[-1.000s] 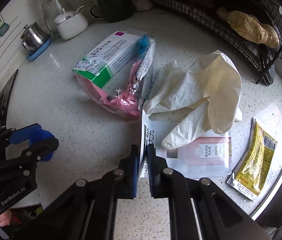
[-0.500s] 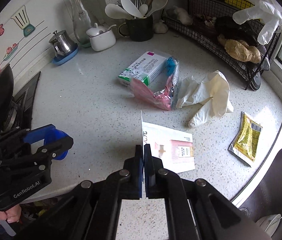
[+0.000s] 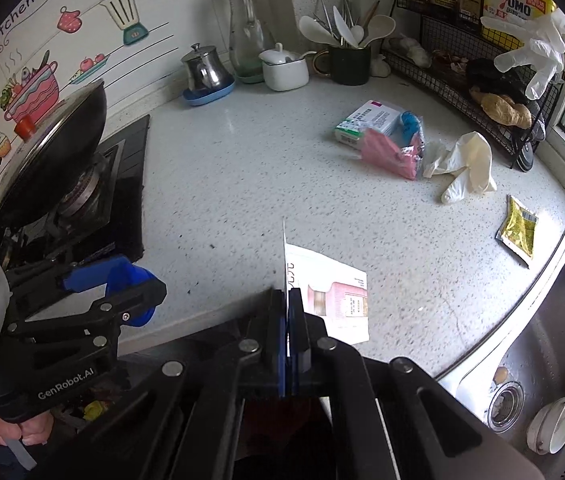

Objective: Collect trash
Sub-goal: 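Carry the blue lid and the paper packet down to the red bin, then open the left tool to drop the blue lid while the right tool holds the paper packet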

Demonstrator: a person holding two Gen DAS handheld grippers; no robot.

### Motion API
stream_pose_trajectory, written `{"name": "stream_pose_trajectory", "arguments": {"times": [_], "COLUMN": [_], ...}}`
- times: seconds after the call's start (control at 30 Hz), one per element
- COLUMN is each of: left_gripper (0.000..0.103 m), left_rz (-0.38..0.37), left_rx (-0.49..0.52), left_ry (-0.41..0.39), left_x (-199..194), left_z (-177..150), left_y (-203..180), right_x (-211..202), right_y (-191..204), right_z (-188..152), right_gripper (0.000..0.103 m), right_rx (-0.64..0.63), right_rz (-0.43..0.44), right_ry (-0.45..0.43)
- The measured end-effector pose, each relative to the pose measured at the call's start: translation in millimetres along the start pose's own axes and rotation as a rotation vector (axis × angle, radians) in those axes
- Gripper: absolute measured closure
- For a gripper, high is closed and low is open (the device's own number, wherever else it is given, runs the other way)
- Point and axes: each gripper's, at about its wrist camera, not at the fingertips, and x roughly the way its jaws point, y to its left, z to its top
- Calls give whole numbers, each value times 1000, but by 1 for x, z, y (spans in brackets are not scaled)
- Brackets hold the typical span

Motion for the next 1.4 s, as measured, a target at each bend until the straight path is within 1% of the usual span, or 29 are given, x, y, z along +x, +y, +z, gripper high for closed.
{"name": "stream_pose_trajectory", "arguments": {"times": [0.17, 0.27, 0.33, 0.5, 0.6, 0.73, 0.83, 0.97, 1.1, 1.17, 1.27, 1.4], "left_gripper": [61, 61, 61, 61, 61, 61, 61, 61, 61, 61, 61, 61], "left_rz": [-2, 4, 8, 9, 9, 6, -1, -10, -26, -28, -29, -46], "left_rx": [-29, -44, -51, -87, -116, -147, -161, -156, -159, -150, -101, -83], "left_ry": [43, 73, 91, 150, 188, 234, 264, 297, 348, 377, 380, 401], "left_x": [-10, -12, -11, -2, 13, 47, 83, 143, 206, 233, 262, 300], "left_z": [-50, -81, -98, -139, -161, -188, -209, -237, -262, -272, -279, -294], "left_y": [20, 27, 30, 34, 36, 39, 42, 47, 53, 54, 51, 48], "right_x": [-1, 4, 9, 25, 42, 74, 107, 158, 210, 237, 272, 301], "right_y": [30, 45, 51, 63, 66, 63, 59, 50, 40, 33, 18, 4], "right_z": [-36, -57, -72, -108, -134, -161, -179, -205, -236, -251, -269, -283], "right_gripper": [102, 102, 102, 102, 102, 102, 102, 102, 102, 102, 102, 102], "right_rx": [-36, -50, -61, -78, -84, -85, -87, -93, -96, -107, -85, -53], "right_rz": [29, 55, 56, 75, 94, 104, 117, 103, 79, 53, 42, 46], "right_ry": [31, 66, 91, 140, 172, 209, 226, 239, 249, 264, 289, 298]}}
